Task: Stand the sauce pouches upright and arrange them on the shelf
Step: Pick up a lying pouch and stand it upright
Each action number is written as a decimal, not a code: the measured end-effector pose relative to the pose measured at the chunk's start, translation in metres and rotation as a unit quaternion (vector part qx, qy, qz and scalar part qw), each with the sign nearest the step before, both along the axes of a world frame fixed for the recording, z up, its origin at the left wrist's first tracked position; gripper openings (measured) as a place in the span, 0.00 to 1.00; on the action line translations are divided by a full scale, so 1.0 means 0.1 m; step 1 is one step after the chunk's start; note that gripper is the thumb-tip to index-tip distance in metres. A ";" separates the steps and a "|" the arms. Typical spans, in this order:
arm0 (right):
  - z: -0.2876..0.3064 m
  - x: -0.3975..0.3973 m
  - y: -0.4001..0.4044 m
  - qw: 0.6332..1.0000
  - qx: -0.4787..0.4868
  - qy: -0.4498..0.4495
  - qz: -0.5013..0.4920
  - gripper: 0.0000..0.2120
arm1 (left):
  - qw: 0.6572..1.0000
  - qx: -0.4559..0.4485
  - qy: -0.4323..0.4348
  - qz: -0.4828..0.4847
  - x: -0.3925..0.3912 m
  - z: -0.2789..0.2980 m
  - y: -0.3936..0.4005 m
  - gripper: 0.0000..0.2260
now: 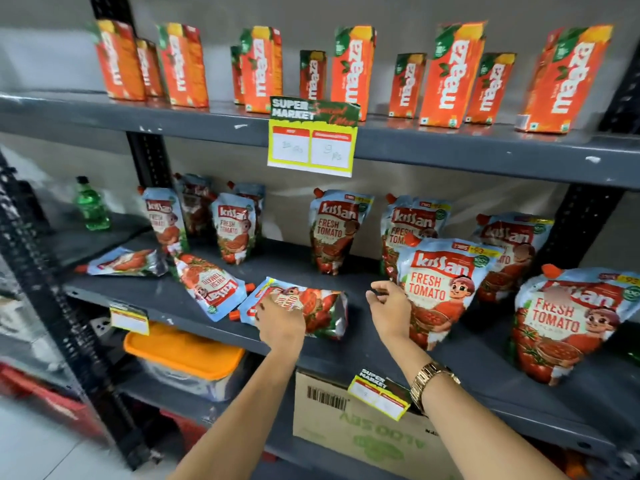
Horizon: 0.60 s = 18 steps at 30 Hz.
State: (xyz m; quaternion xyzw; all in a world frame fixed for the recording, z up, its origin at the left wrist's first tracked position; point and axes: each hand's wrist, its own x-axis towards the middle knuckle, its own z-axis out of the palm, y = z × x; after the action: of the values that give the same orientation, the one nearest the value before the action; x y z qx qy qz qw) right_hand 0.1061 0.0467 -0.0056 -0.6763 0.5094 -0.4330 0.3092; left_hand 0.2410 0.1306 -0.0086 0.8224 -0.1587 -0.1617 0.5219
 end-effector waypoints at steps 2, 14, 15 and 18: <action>0.00 0.18 -0.09 1.000 0.021 0.004 0.012 0.11 | 0.999 0.014 0.037 0.031 0.02 -0.05 0.03 0.30; -0.11 0.59 -0.18 0.980 0.169 0.066 0.086 0.16 | 0.979 0.058 0.194 0.031 0.26 -0.13 -0.23 0.28; -0.12 0.57 -0.15 0.981 0.165 0.072 0.079 0.16 | 0.981 0.070 0.181 0.021 0.30 -0.11 -0.23 0.26; -0.12 0.54 -0.02 0.983 0.158 0.076 0.049 0.16 | 0.983 0.093 0.156 -0.025 0.46 -0.04 -0.20 0.21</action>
State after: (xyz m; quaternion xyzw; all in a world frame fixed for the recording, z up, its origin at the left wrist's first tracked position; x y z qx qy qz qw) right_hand 0.1602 0.0444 -0.0180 -0.6740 0.5597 -0.2791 0.3931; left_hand 0.2874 0.1101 -0.0122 0.8278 -0.0801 -0.3147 0.4575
